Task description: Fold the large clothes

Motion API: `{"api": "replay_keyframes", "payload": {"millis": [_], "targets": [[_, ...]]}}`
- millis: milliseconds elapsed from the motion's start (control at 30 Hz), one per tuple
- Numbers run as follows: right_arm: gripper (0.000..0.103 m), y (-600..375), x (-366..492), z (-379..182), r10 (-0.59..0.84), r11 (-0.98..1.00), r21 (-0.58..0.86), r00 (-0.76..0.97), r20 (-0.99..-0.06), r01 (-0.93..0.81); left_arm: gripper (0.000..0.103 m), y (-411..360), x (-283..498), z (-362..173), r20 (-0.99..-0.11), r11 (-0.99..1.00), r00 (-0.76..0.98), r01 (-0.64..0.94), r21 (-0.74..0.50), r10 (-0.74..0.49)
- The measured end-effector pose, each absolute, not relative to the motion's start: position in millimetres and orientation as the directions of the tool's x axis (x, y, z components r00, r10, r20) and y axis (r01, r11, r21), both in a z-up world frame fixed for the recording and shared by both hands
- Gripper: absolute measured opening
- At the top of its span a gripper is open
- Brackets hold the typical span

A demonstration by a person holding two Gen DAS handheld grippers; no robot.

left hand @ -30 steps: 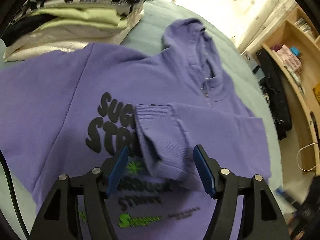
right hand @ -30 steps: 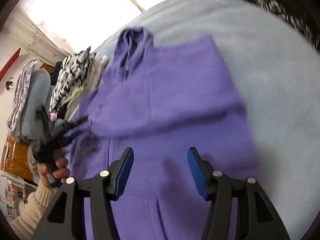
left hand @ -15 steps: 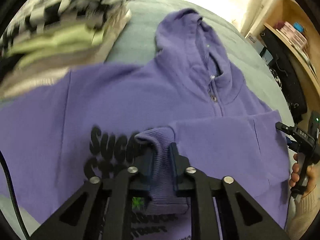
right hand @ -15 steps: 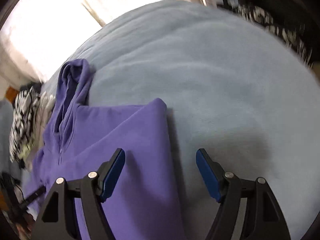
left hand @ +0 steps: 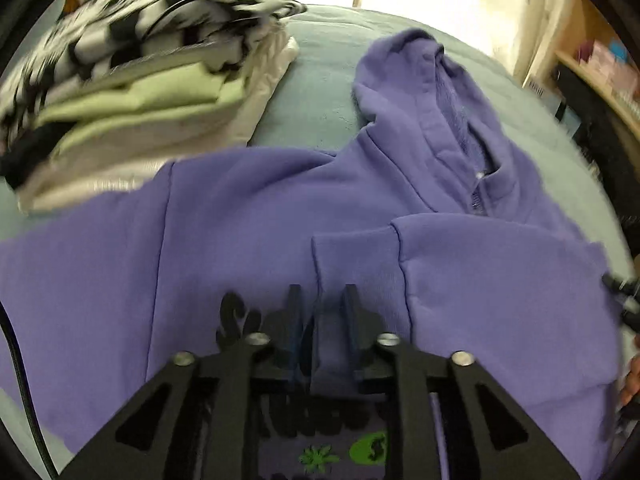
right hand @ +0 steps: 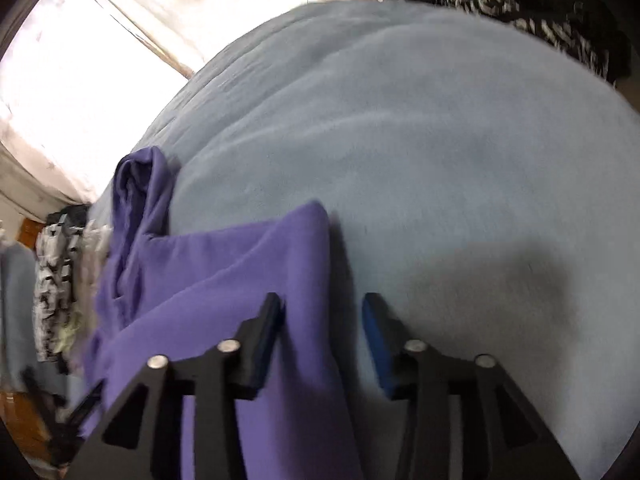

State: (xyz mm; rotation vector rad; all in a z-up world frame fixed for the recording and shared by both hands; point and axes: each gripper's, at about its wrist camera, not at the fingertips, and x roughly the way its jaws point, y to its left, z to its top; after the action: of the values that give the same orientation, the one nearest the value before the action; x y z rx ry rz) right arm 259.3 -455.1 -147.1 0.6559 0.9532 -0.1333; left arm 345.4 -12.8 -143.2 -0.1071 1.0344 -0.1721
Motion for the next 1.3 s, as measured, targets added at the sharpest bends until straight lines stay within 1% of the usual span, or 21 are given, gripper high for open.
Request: {"api": "replay_keyframes", "payload": {"millis": [33, 100, 167, 300, 367, 400, 433, 467, 500, 567, 633, 667, 700, 733, 767, 867, 933, 1033, 1100, 1233, 1300], "targets": [[0.049, -455.7, 251.8, -144.3, 0.199, 0.806, 0.468, 0.580, -0.790, 0.362, 0.043, -5.6, 343.7, -141.0, -0.842, 0.971, 0.484, 0.087, -0.224, -0.237], [0.051, -453.3, 237.1, -140.0, 0.217, 0.831, 0.452, 0.560, -0.799, 0.323, 0.051, 2.3, 339.8, -138.7, -0.833, 0.955, 0.471, 0.083, -0.286, -0.290], [0.052, -449.4, 216.4, -142.1, 0.244, 0.849, 0.446, 0.536, -0.808, 0.285, 0.051, 2.8, 335.5, -138.1, -0.834, 0.956, 0.470, 0.090, -0.280, -0.288], [0.052, -441.6, 188.7, -144.3, 0.288, 0.861, 0.457, 0.528, -0.799, 0.223, 0.051, -15.9, 326.9, -144.6, -0.843, 0.965, 0.470, 0.148, -0.216, -0.261], [0.052, -434.5, 184.0, -147.9, 0.287, 0.869, 0.449, 0.526, -0.800, 0.209, 0.043, -24.0, 321.6, -146.8, -0.858, 0.979, 0.474, 0.145, -0.143, -0.196], [0.039, -430.5, 183.2, -148.4, 0.280, 0.876, 0.437, 0.521, -0.806, 0.205, 0.022, -29.9, 320.4, -146.7, -0.865, 0.981, 0.469, 0.150, -0.121, -0.179], [0.024, -425.4, 182.4, -146.9, 0.267, 0.888, 0.416, 0.518, -0.813, 0.196, 0.017, -35.0, 319.3, -144.8, -0.868, 0.983, 0.467, 0.151, -0.108, -0.168], [0.018, -418.4, 183.0, -142.3, 0.270, 0.895, 0.410, 0.517, -0.812, 0.176, 0.016, -38.9, 317.1, -142.0, -0.867, 0.985, 0.475, 0.144, -0.092, -0.150], [0.017, -414.2, 181.2, -136.7, 0.241, 0.907, 0.384, 0.531, -0.812, 0.175, 0.016, -40.5, 314.9, -140.9, -0.865, 0.987, 0.481, 0.140, -0.084, -0.141], [0.017, -406.4, 177.6, -132.3, 0.169, 0.938, 0.306, 0.549, -0.819, 0.166, 0.016, -42.5, 310.6, -146.2, -0.871, 0.988, 0.475, 0.139, -0.064, -0.123], [0.018, -404.9, 181.4, -143.0, 0.152, 0.941, 0.283, 0.513, -0.845, 0.187, 0.019, -41.0, 305.7, -148.1, -0.872, 0.988, 0.475, 0.147, -0.048, -0.114], [0.022, -404.2, 182.8, -142.7, 0.140, 0.940, 0.275, 0.506, -0.851, 0.202, 0.021, -39.3, 302.7, -144.2, -0.871, 0.988, 0.479, 0.149, -0.042, -0.109], [0.032, -403.8, 183.6, -138.5, 0.123, 0.941, 0.261, 0.498, -0.858, 0.216, 0.025, -37.7, 298.6, -137.9, -0.870, 0.988, 0.483, 0.150, -0.026, -0.097], [0.035, -402.4, 183.8, -131.9, 0.093, 0.944, 0.233, 0.486, -0.869, 0.235, 0.026, -37.0, 296.2, -133.7, -0.868, 0.988, 0.488, 0.156, -0.019, -0.094], [0.038, -400.7, 182.7, -124.3, 0.054, 0.947, 0.198, 0.482, -0.875, 0.252, 0.026, -35.9, 291.4, -127.4, -0.859, 0.986, 0.503, 0.168, -0.010, -0.095], [0.039, -389.2, 177.6, -94.1, -0.037, 0.964, 0.108, 0.523, -0.852, 0.244, 0.029, -34.6, 271.9, -104.6, -0.808, 0.978, 0.581, 0.207, 0.025, -0.102], [0.039, -382.8, 177.0, -81.1, -0.009, 0.971, 0.124, 0.556, -0.831, 0.202, 0.029, -40.6, 268.9, -95.5, -0.795, 0.974, 0.591, 0.228, -0.001, -0.139], [0.039, -362.1, 193.6, -77.1, 0.088, 0.973, 0.190, 0.555, -0.827, 0.129, 0.029, -59.4, 280.4, -97.0, -0.825, 0.968, 0.525, 0.231, -0.101, -0.211], [0.039, -340.2, 209.6, -85.2, 0.130, 0.972, 0.215, 0.550, -0.825, 0.092, 0.029, -77.7, 290.3, -106.0, -0.843, 0.967, 0.489, 0.219, -0.131, -0.225], [0.039, -297.6, 238.8, -112.6, 0.227, 0.955, 0.293, 0.510, -0.829, 0.051, 0.029, -110.6, 298.4, -132.0, -0.864, 0.968, 0.460, 0.225, -0.109, -0.204], [0.039, -284.9, 242.9, -129.9, 0.207, 0.964, 0.262, 0.489, -0.847, 0.044, 0.032, -113.9, 298.7, -143.3, -0.868, 0.973, 0.464, 0.217, -0.081, -0.176]]}}
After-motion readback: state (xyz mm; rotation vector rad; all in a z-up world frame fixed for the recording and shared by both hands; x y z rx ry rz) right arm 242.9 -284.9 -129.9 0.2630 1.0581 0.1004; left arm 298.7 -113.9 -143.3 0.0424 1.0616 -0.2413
